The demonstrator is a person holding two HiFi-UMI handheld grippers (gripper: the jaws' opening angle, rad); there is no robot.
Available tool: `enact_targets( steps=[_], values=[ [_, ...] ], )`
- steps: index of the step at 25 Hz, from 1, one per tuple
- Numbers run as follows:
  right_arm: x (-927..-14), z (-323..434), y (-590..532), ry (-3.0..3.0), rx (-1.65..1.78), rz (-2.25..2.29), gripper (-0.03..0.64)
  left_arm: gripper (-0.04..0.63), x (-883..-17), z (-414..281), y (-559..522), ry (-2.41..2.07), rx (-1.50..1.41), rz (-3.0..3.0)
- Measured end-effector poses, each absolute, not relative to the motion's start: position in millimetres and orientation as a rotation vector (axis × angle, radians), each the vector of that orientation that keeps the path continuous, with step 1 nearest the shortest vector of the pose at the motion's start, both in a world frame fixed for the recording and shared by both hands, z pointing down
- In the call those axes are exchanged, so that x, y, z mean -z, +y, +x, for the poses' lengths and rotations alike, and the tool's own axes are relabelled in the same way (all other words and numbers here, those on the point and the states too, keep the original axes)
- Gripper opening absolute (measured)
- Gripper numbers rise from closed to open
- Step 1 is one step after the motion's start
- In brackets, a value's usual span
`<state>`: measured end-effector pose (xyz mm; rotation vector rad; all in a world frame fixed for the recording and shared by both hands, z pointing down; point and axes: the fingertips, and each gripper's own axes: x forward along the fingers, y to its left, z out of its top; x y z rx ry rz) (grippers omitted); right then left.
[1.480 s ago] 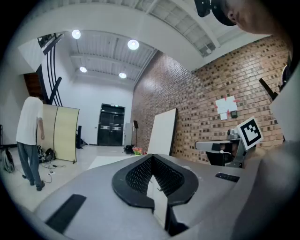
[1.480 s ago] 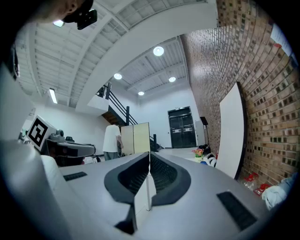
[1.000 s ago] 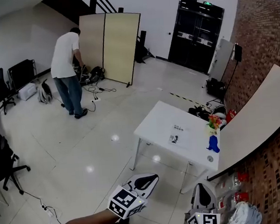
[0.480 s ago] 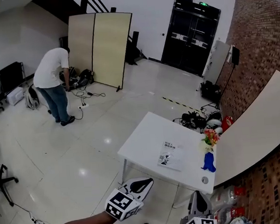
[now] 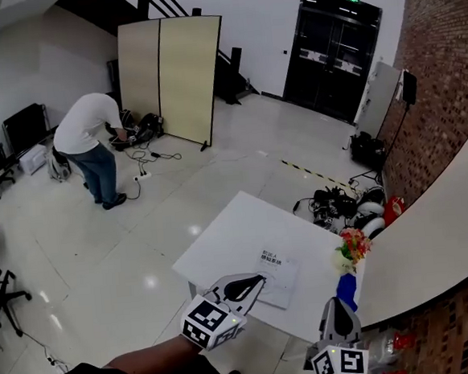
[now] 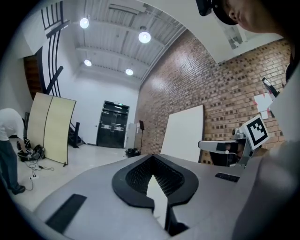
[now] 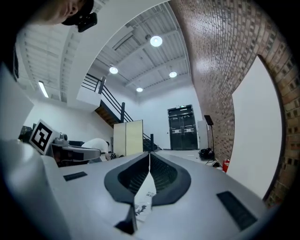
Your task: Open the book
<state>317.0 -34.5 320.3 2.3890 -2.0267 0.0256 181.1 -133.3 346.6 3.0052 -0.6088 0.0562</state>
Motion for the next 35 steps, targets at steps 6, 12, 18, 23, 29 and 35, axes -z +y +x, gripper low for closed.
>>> enact_targets(
  steps=[6, 12, 18, 23, 29, 35],
  values=[
    [-326.0, 368.4, -108.0, -2.065, -0.073, 2.357, 0.002, -0.005, -346.0, 232.8, -197.7, -0.637, -0.097, 2.985],
    [-336.7, 391.1, -160.4, -2.019, -0.11, 2.397, 0.002, -0.005, -359.0, 257.9, -248.3, -0.568, -0.128, 2.978],
    [-334.6, 390.9, -211.9, -1.94, -0.085, 2.429, 0.002, -0.005, -364.4, 257.3, -305.5, -0.521, -0.122, 2.984],
    [-359.9, 393.6, -242.0, -1.887, -0.143, 2.44, 0.002, -0.005, -392.0, 258.9, -335.6, -0.463, -0.164, 2.979],
    [-424.8, 426.9, -262.1, -1.769, -0.387, 2.412, 0.005, -0.005, -434.8, 274.8, -359.6, -0.482, -0.281, 2.914],
    [-523.9, 464.1, -273.1, -1.71, -0.689, 2.307, 0.055, -0.005, -511.8, 300.5, -367.0, -0.484, -0.472, 2.794]
  ],
)
